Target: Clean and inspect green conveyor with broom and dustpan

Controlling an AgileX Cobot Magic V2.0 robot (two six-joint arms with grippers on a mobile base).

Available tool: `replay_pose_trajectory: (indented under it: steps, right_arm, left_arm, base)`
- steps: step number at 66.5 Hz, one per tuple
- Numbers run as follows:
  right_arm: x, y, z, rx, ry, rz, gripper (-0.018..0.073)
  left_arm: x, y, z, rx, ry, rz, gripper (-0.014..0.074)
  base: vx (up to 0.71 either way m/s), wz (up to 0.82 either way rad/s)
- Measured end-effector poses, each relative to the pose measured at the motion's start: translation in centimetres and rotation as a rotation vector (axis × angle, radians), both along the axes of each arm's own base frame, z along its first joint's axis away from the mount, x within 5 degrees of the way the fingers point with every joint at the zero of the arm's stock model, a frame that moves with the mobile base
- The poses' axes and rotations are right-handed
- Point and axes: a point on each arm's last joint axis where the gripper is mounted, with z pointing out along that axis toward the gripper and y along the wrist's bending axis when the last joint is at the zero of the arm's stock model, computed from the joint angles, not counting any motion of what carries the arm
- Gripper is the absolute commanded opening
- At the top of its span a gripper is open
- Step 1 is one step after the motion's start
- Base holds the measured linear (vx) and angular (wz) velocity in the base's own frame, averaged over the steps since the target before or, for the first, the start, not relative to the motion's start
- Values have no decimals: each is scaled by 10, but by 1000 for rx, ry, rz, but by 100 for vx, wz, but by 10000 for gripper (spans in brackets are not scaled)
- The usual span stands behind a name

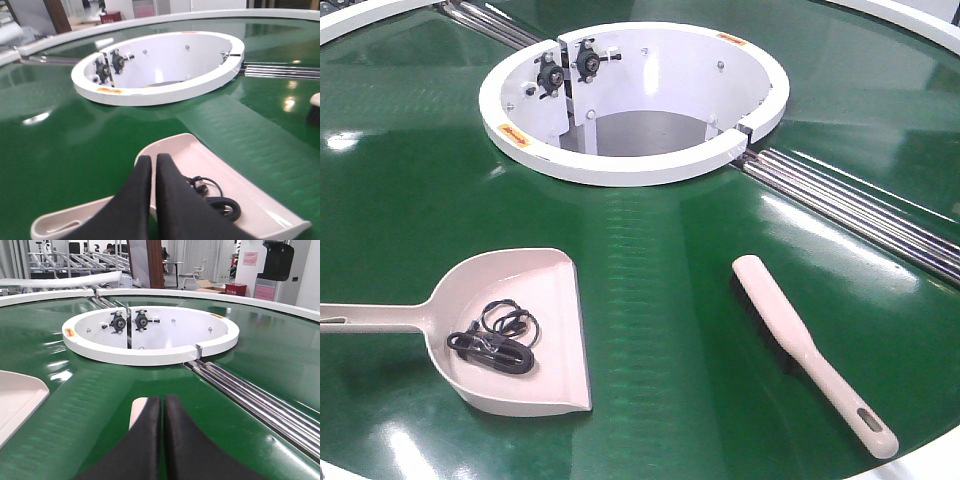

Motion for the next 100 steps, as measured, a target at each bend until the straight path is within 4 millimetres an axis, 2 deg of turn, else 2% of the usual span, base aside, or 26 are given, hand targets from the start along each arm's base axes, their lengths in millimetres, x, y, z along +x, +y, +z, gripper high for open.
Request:
replay_pose_trajectory:
  steps: [19, 33, 45, 100]
  right_arm:
    - [0, 0, 0, 0, -1, 0, -9]
    - [0, 0, 0, 0, -2, 0, -9]
    - [0, 0, 0, 1, -2, 0, -9]
    - [0, 0, 0, 1, -1, 0, -9]
  left_arm:
    - [-25, 10, -28, -86, -134, 40, -8]
    - [-29, 19, -52, -139, -173, 173, -8]
    - [-29, 24, -51, -172, -198, 266, -8]
    - [-29, 24, -51, -133, -204, 265, -8]
  base:
    - [0, 0]
    - [0, 0]
    - [0, 0]
    - [0, 0]
